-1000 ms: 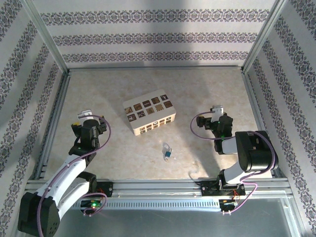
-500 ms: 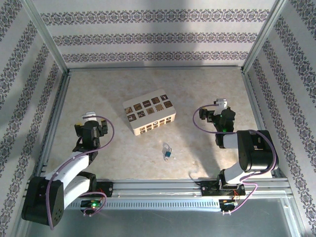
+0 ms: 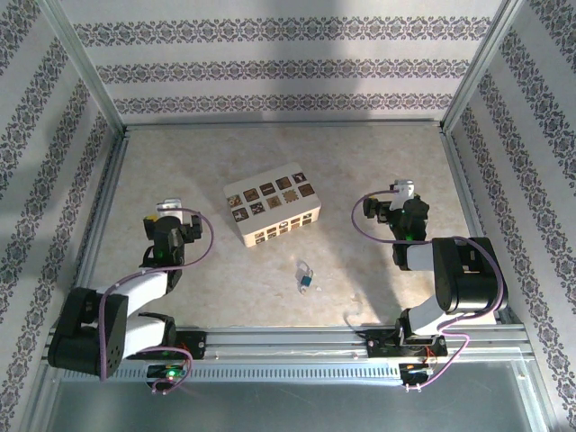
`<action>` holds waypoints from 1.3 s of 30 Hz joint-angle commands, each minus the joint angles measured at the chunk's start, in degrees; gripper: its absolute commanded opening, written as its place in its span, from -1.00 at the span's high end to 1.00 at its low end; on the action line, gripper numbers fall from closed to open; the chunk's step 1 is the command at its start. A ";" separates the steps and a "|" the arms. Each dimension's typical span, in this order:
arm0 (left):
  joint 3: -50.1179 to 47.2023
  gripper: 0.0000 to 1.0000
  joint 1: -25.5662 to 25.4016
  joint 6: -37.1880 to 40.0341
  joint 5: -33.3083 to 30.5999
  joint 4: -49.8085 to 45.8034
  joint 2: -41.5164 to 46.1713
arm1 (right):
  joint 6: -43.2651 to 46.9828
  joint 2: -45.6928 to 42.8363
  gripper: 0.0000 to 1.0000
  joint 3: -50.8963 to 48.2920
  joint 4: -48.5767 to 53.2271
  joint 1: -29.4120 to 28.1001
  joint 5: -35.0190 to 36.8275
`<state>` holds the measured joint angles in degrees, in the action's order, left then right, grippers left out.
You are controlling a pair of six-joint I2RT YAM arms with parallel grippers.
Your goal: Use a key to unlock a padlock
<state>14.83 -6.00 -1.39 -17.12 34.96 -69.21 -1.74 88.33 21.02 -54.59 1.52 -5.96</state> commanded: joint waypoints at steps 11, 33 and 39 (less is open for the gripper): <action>1.88 -0.99 2.78 3.57 12.13 21.46 -13.15 | -0.92 -0.53 -0.97 0.42 -0.16 -0.02 0.86; 6.80 -0.99 7.14 0.64 19.59 20.58 -22.11 | -0.73 -0.53 -0.97 0.43 0.03 -0.20 1.21; 6.97 -0.99 7.14 0.68 19.41 20.28 -22.11 | -0.73 -0.51 -0.97 0.51 0.08 -0.29 1.29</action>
<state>21.87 0.56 -0.03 1.50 56.03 -91.98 -1.74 88.33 21.02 -54.37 1.50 -5.41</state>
